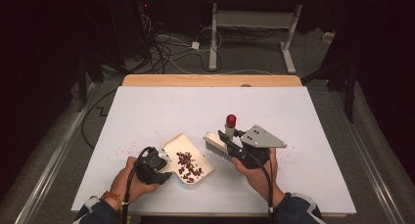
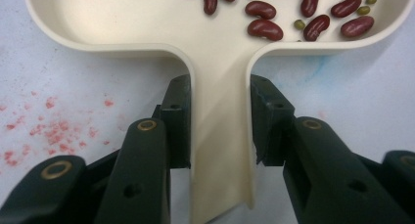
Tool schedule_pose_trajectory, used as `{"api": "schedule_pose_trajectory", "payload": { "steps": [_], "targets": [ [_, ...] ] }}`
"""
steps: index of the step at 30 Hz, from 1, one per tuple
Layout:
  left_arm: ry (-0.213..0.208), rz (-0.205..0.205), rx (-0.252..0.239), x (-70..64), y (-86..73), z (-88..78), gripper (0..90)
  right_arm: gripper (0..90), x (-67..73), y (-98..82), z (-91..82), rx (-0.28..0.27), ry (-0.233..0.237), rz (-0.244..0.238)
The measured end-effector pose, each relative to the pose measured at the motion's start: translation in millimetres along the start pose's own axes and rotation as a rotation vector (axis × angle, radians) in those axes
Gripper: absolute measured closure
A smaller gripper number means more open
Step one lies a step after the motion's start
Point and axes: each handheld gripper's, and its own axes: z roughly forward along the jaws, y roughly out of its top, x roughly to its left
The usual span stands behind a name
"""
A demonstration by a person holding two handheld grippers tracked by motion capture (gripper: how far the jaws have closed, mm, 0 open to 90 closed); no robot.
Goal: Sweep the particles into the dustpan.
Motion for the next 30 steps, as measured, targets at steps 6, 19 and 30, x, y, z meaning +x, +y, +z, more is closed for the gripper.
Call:
{"api": "schedule_pose_trajectory", "payload": {
  "steps": [6, 19, 30],
  "targets": [
    [0.003, -0.001, -0.004, 0.1, 0.4, -0.9, 63.5, 69.8, 13.8, -4.9, 9.3, 0.034, 0.059, -0.022],
    [-0.002, -0.012, -0.016, 1.8, -0.8, -1.6, 63.1, 69.8, 17.7, 3.8, -0.7, 0.01, 0.117, -0.001],
    [-0.008, -0.06, -0.056, 8.5, -2.9, -4.6, 63.9, 69.8, 4.1, -0.7, 6.6, 0.005, 0.092, -0.035]
  ]
}}
